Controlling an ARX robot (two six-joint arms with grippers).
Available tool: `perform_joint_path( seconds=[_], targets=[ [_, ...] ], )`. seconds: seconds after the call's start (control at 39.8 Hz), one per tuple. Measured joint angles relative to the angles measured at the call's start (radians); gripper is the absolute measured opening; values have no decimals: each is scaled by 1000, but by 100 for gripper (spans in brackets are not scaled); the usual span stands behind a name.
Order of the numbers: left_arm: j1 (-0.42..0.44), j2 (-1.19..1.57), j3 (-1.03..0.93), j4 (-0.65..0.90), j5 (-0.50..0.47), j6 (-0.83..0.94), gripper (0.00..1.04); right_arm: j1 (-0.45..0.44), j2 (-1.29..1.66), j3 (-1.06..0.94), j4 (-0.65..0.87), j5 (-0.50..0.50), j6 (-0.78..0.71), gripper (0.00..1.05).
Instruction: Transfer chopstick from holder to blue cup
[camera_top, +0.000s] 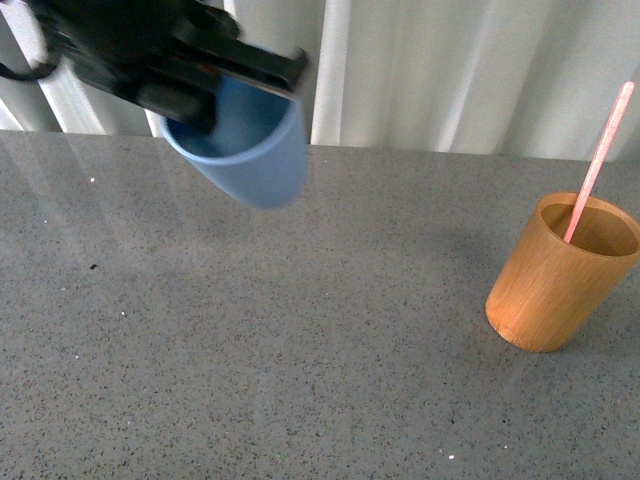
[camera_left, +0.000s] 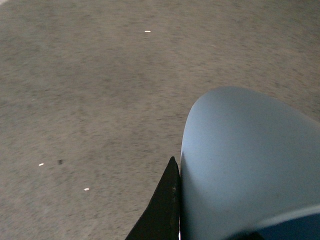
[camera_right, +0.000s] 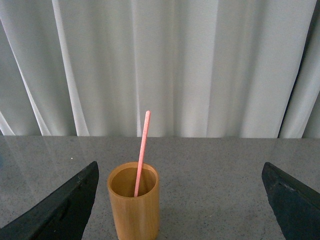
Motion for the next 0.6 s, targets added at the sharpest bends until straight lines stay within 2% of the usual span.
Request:
perform_joint_path(
  seconds=[0.08, 0.23, 0.6],
  targets=[
    [-95, 50, -11, 26, -2, -25, 4, 0, 0, 0, 0, 0, 0, 95],
    [-169, 122, -18, 48, -15, -44, 4, 0, 0, 0, 0, 0, 0, 95],
    [-216, 282, 10, 99, -40, -92, 4, 0, 0, 0, 0, 0, 0, 95]
  ],
)
